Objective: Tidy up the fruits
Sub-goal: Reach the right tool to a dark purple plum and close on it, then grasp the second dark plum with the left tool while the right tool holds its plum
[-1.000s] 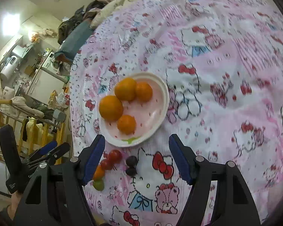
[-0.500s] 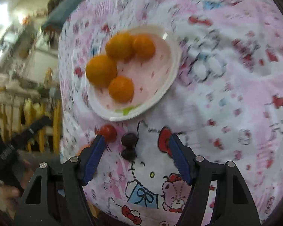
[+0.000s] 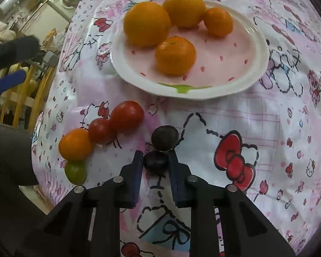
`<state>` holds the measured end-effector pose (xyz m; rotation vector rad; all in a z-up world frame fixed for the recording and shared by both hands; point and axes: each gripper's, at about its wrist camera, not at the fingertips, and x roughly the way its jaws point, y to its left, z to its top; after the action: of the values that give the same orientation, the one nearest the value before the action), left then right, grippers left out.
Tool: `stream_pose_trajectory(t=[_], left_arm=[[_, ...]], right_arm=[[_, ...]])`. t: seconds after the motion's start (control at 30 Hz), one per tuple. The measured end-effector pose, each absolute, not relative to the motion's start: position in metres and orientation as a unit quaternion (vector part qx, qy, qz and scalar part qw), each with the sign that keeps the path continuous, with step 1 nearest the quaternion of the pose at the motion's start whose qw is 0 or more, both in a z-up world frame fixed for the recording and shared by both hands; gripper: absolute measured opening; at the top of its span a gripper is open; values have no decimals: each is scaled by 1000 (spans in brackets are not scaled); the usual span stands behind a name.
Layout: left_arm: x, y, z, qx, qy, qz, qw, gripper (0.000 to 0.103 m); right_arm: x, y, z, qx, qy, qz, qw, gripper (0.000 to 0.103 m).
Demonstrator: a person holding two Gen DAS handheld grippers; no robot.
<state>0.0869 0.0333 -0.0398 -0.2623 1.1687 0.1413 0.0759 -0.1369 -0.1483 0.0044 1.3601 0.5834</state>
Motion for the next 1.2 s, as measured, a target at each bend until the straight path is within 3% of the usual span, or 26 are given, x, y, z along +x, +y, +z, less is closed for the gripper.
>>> stream_pose_trajectory(t=[0.53,0.63,0.77,0.83,1.07,1.2], left_arm=[[84,22,-56,-87,574,49,813,88],[81,-2,-60,-68,582,5,810,80],[79,-48,-70,-40,608,-64,791,54],[84,-64,-81,-66,640,-79,762,49],[102,-89,-115,-104,690,-10,716,46],[104,-93,-134,-109,703,14,702,36]], right_arm=[[86,-205,-101,116,570,257,772,24],[97,-232,-84,155,548,233,788,24],[103,-263,-76,195,538,208,793,24],[107,-276,-72,216,531,199,795,24],[107,-306,-61,250,507,188,803,24],[106,-317,-58,268,502,189,800,24]])
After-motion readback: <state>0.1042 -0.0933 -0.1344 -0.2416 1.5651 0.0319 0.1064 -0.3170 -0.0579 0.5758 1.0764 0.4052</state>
